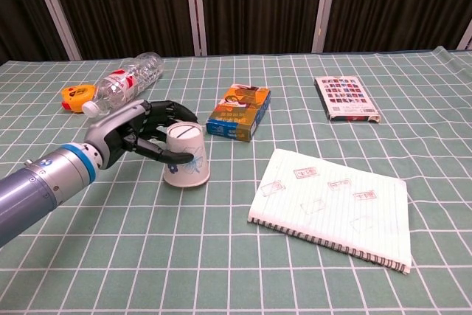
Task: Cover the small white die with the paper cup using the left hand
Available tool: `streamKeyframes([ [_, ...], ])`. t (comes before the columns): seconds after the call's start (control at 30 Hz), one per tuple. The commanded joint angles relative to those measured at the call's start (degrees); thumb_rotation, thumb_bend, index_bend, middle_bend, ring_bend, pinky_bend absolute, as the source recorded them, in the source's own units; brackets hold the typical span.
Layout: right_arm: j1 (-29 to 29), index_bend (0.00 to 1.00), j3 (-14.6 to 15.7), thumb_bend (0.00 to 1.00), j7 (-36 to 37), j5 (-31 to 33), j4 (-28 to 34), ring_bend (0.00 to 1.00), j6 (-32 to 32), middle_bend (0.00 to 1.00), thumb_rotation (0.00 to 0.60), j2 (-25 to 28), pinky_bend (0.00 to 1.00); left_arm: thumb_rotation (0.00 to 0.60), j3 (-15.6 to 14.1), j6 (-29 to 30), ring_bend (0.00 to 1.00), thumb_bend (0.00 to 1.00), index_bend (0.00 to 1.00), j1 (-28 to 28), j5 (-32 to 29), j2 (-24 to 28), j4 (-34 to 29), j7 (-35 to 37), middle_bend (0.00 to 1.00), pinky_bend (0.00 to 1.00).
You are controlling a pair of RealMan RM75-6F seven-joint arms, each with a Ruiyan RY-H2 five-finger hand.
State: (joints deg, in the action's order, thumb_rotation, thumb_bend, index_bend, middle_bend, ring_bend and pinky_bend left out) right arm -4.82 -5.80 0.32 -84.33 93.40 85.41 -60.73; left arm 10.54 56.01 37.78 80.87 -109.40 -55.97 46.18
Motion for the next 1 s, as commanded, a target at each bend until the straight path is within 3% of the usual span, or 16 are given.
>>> streamKeyframes([
  [0.03,0.12,0.0,0.02,0.0,-0.11,-0.29,0.06,0.0,0.42,0.0,0.6,-0.05,0.0,0.6,-0.92,2.08,0.0,0.0,0.03,-0.79,1.17,0.67,-0.68,0.38,0.02,0.02],
  [0.27,0.31,0.0,0.57,0.0,-0.55,-1.99,0.05,0.0,1.31,0.0,0.6,-0.23,0.0,0.6,-1.69,9.28,0.0,0.0,0.0,-4.12,3.35,5.68,-7.23,0.92,0.0,0.0],
  [0.4,0.47,0.0,0.91,0.0,-0.73,-2.98,0.18,0.0,1.9,0.0,0.6,-0.36,0.0,0.6,-2.33,15.63,0.0,0.0,0.0,-7.23,5.31,11.96,-13.86,-4.34,0.0,0.0],
  [0.57,0.91,0.0,1.01,0.0,0.0,-4.63,0.83,0.0,3.69,0.0,0.6,-0.05,0.0,0.6,-6.7,14.6,0.0,0.0,0.0,-11.35,4.26,28.7,-27.25,-23.26,0.0,0.0],
  [0.63,0.97,0.0,1.08,0.0,0.22,-5.13,1.05,0.0,4.05,0.0,0.6,0.05,0.0,0.6,-7.75,16.86,0.0,0.0,0.0,-14.23,2.51,34.57,-32.9,-31.69,0.0,0.0],
  [0.87,1.2,0.0,1.2,0.0,0.5,-5.83,1.44,0.0,4.73,0.0,0.6,0.37,0.0,0.6,-9.45,25.49,0.0,0.0,0.0,-21.14,0.58,39.36,-36.63,-42.71,0.0,0.0],
  [1.0,1.06,0.0,0.9,0.0,0.18,-5.8,1.62,0.0,4.89,0.0,0.6,0.36,0.0,0.6,-11.05,31.3,0.0,0.0,0.0,-25.76,1.64,39.43,-34.91,-43.1,0.0,0.0],
])
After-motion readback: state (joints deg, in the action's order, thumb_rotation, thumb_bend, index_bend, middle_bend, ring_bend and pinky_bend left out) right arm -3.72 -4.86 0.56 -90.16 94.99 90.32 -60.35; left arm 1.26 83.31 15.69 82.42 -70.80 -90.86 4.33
